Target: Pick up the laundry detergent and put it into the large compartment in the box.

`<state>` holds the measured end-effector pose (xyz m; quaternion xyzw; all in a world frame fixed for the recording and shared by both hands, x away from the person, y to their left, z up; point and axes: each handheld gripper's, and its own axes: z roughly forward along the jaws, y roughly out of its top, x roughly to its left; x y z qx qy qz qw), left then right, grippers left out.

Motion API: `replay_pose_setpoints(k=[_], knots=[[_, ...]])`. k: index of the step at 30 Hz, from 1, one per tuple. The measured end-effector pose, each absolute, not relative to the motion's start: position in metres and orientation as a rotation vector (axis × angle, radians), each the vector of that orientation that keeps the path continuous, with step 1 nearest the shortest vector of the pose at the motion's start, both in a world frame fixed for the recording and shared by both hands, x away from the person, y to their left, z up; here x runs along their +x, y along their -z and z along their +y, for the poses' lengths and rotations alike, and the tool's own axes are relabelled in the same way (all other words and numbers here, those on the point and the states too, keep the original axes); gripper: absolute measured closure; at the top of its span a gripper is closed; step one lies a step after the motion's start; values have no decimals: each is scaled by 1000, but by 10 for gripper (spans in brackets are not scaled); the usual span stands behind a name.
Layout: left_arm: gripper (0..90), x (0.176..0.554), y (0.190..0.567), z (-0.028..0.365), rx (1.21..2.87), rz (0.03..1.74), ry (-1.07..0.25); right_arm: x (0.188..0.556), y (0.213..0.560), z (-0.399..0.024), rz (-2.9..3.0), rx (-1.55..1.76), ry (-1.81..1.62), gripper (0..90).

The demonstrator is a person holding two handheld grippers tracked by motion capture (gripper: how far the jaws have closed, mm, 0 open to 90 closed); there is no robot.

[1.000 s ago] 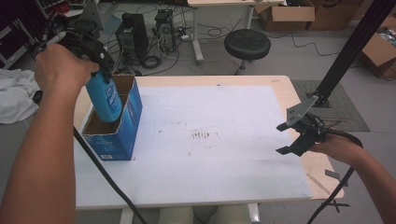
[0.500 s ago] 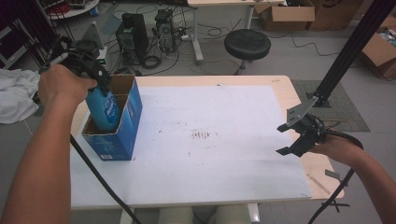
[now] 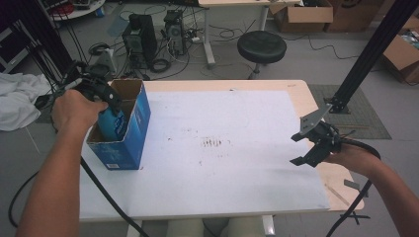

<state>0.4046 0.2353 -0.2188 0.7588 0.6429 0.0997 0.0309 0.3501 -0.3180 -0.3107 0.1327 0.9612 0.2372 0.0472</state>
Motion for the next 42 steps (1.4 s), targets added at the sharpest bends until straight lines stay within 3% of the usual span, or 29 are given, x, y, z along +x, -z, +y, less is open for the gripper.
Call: replay_pose_setpoints(k=[20, 42], knots=[[381, 413, 278, 237, 2384, 1965, -268, 351, 318, -320, 2942, 441, -707, 174], [374, 412, 283, 243, 2334, 2014, -227, 349, 318, -318, 2942, 438, -708, 174]])
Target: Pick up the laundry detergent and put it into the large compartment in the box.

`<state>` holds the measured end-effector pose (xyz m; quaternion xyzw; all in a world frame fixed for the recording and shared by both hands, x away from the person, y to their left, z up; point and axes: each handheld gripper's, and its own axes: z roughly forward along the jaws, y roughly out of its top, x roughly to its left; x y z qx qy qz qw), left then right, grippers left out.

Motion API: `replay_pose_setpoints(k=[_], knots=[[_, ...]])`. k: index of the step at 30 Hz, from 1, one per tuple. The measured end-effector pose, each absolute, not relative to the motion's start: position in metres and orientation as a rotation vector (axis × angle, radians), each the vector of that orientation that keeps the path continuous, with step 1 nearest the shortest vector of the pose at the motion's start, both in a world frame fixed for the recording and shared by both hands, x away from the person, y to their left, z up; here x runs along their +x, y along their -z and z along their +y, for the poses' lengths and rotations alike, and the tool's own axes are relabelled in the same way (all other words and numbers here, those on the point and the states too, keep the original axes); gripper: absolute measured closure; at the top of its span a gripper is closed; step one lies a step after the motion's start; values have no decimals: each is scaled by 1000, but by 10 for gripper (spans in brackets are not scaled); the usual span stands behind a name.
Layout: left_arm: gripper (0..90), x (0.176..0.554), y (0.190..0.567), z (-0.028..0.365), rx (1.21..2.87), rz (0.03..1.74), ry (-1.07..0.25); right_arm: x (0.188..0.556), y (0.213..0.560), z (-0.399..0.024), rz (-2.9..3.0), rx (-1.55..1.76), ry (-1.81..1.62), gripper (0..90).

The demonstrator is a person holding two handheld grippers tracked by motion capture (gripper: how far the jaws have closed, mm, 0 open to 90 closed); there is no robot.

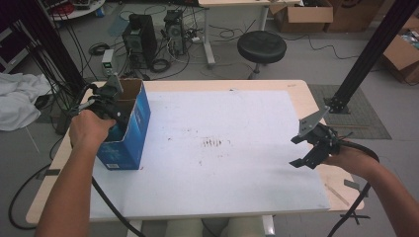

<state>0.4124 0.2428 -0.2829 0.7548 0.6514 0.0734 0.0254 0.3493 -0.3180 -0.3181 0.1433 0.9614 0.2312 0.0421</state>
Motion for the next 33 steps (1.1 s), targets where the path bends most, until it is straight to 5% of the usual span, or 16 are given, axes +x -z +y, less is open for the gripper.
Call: replay_pose_setpoints(k=[33], knots=[[307, 404, 247, 242, 2263, 2027, -235, 345, 314, -318, 2935, 424, -720, 175]])
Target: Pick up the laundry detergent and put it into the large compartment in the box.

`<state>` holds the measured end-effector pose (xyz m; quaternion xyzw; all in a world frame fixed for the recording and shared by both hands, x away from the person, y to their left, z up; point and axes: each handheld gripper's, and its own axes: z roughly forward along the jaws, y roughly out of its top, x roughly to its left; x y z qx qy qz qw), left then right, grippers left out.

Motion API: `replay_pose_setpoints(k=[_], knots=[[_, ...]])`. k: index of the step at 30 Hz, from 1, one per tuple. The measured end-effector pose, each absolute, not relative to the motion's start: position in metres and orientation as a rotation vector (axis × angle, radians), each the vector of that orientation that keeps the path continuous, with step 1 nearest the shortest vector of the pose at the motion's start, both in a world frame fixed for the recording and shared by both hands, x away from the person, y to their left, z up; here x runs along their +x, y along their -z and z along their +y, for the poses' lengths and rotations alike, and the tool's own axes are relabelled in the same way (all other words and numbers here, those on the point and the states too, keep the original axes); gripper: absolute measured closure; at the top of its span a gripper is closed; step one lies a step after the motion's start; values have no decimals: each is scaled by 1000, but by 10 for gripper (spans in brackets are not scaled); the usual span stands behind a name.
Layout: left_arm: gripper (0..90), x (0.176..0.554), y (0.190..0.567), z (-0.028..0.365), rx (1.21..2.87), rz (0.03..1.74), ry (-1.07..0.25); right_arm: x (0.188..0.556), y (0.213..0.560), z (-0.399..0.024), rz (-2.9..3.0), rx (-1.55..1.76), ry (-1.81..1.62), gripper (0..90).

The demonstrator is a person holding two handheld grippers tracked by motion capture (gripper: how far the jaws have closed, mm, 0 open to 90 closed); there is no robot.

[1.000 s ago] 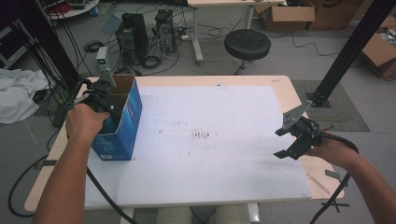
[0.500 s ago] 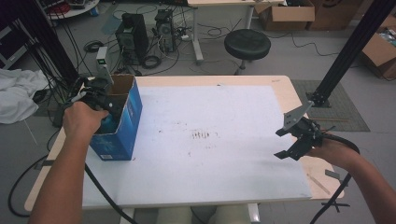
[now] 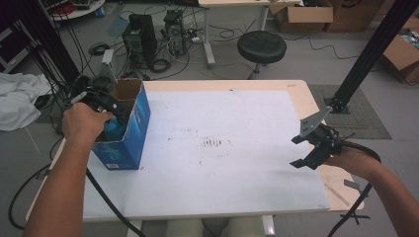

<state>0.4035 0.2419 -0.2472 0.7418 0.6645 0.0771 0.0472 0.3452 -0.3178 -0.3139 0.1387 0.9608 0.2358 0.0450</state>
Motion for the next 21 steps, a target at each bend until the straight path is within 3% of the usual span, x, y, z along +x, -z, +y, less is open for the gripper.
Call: replay_pose_setpoints(k=[21], knots=[[255, 395, 215, 225, 2291, 1943, -286, 342, 313, -319, 2930, 424, -723, 175]])
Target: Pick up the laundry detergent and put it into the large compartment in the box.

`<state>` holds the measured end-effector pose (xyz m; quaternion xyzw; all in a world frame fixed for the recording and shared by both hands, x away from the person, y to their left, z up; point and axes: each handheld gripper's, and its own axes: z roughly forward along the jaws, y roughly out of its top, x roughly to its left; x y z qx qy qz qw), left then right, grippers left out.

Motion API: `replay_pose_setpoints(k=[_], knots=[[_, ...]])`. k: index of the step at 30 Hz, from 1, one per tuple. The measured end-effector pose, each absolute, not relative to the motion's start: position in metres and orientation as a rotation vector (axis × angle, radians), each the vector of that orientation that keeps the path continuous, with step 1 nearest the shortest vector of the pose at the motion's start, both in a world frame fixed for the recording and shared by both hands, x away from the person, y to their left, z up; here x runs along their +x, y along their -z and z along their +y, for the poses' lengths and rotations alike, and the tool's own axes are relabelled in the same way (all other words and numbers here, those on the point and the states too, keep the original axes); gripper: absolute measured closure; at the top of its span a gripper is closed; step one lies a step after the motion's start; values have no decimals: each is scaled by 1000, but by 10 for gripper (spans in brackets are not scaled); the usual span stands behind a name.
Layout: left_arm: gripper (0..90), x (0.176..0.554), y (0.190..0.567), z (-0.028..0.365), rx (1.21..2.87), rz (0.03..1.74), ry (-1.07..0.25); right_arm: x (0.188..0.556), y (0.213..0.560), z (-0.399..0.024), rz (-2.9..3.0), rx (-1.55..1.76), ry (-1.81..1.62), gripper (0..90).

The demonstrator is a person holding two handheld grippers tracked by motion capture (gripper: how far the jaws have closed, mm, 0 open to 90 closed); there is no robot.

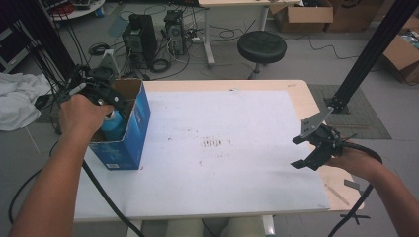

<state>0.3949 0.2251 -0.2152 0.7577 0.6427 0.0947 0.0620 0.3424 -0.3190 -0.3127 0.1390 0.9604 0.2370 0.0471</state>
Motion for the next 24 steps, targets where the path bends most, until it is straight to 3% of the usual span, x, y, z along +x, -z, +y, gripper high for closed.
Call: replay_pose_setpoints(k=[24], knots=[[198, 386, 207, 182, 2407, 1773, -280, 340, 309, -314, 2924, 406, -730, 174]])
